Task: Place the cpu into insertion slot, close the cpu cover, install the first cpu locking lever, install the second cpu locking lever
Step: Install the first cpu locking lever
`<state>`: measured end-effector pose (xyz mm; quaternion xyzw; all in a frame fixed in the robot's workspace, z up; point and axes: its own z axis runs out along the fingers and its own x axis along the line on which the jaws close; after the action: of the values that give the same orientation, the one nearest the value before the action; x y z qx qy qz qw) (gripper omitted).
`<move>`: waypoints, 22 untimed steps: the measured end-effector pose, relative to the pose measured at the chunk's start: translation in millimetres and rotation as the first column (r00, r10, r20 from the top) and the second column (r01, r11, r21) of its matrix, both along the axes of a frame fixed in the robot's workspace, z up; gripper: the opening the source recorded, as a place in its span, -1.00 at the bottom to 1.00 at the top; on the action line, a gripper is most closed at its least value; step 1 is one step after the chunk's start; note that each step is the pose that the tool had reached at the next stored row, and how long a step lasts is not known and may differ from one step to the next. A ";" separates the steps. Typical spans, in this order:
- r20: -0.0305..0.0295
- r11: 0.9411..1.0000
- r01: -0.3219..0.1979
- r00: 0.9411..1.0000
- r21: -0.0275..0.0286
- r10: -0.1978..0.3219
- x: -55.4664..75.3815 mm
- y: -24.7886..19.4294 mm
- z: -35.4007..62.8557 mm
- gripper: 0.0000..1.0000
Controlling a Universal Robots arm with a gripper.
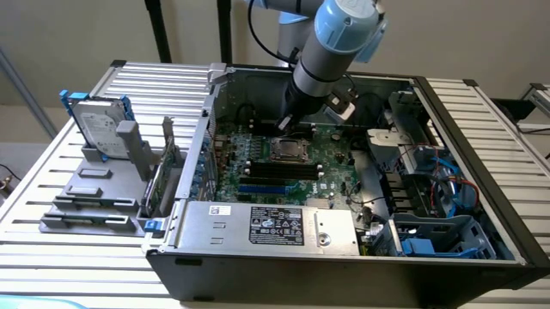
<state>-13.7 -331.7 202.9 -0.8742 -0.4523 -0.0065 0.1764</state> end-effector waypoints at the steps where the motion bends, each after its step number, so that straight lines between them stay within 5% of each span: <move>1: 0.000 1.000 0.000 1.000 0.000 0.000 0.1 0.0 0.0 -0.79; 22: 0.000 1.000 0.000 1.000 0.000 0.000 12.0 0.0 -12.4 -0.79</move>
<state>-1.6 -331.7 190.5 -0.8742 -0.4523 -0.0062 0.1764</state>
